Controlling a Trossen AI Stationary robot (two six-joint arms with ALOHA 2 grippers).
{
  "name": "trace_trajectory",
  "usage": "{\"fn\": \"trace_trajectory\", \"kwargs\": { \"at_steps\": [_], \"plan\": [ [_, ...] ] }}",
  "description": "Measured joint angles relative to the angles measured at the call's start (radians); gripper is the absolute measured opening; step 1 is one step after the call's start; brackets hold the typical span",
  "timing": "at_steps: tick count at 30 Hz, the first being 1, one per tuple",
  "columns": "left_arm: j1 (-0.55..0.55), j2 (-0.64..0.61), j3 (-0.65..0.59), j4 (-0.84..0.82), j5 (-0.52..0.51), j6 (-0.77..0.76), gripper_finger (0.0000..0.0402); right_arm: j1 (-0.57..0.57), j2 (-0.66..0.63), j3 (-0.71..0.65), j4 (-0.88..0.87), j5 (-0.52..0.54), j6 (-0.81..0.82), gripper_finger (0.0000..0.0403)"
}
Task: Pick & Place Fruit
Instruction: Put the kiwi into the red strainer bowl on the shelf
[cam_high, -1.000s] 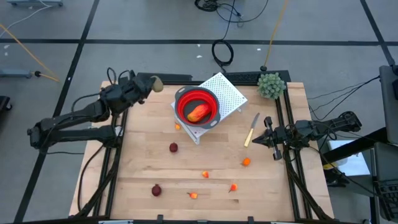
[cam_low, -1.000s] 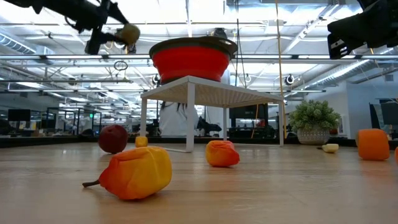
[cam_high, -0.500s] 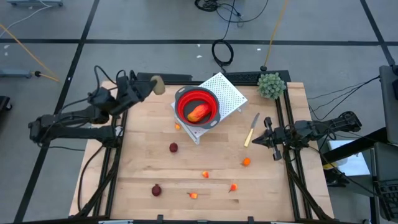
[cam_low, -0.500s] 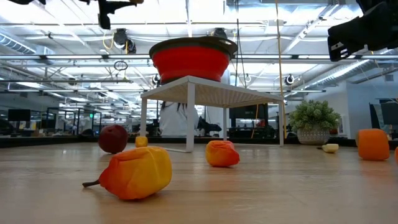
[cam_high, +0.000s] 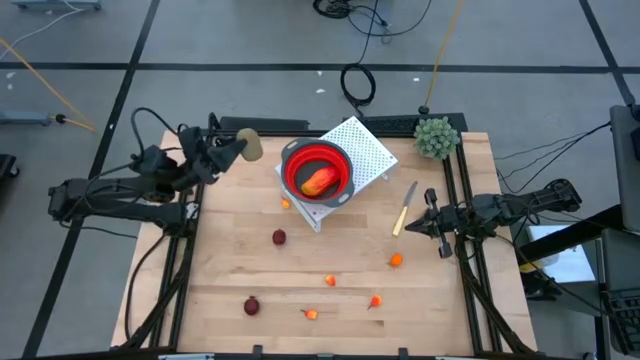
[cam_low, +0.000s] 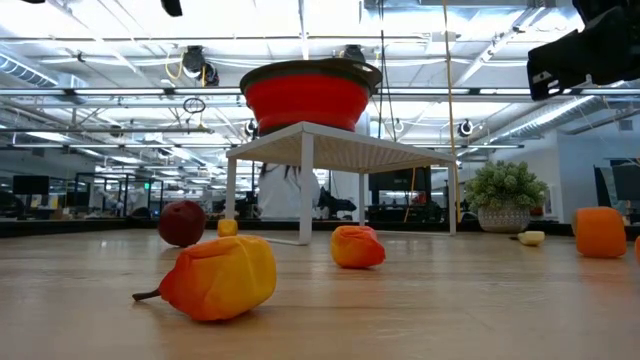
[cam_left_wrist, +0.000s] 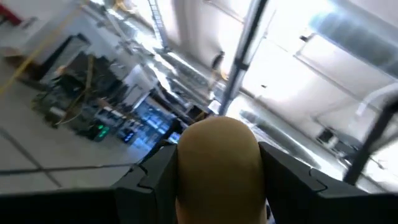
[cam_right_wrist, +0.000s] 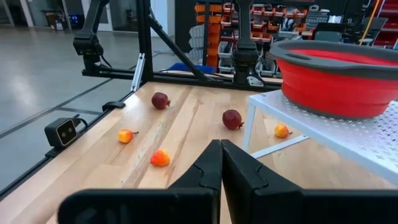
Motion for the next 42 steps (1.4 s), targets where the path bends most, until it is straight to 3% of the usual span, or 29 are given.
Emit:
{"fn": "trace_trajectory", "kwargs": {
  "at_steps": [18,23,30,35,42],
  "plan": [
    [-0.103,0.281,0.000,0.422,0.327,0.220,0.0196,0.000,0.000,0.000,0.000,0.003,-0.019,0.0000],
    [-0.141,0.353,0.000,0.548,0.348,0.262,0.0204,0.000,0.000,0.000,0.000,0.003,-0.019,0.0000],
    [-0.203,0.443,0.000,0.714,0.410,0.322,0.0183,0.000,0.000,0.000,0.000,0.003,-0.019,0.0000],
    [-0.260,0.499,0.000,0.810,0.415,0.385,0.0197,0.000,0.000,0.000,0.000,0.003,-0.019,0.0000],
    [-0.333,0.544,0.001,0.864,0.416,0.527,0.0199,0.000,0.000,0.000,0.000,0.003,-0.019,0.0000]
  ]
}}
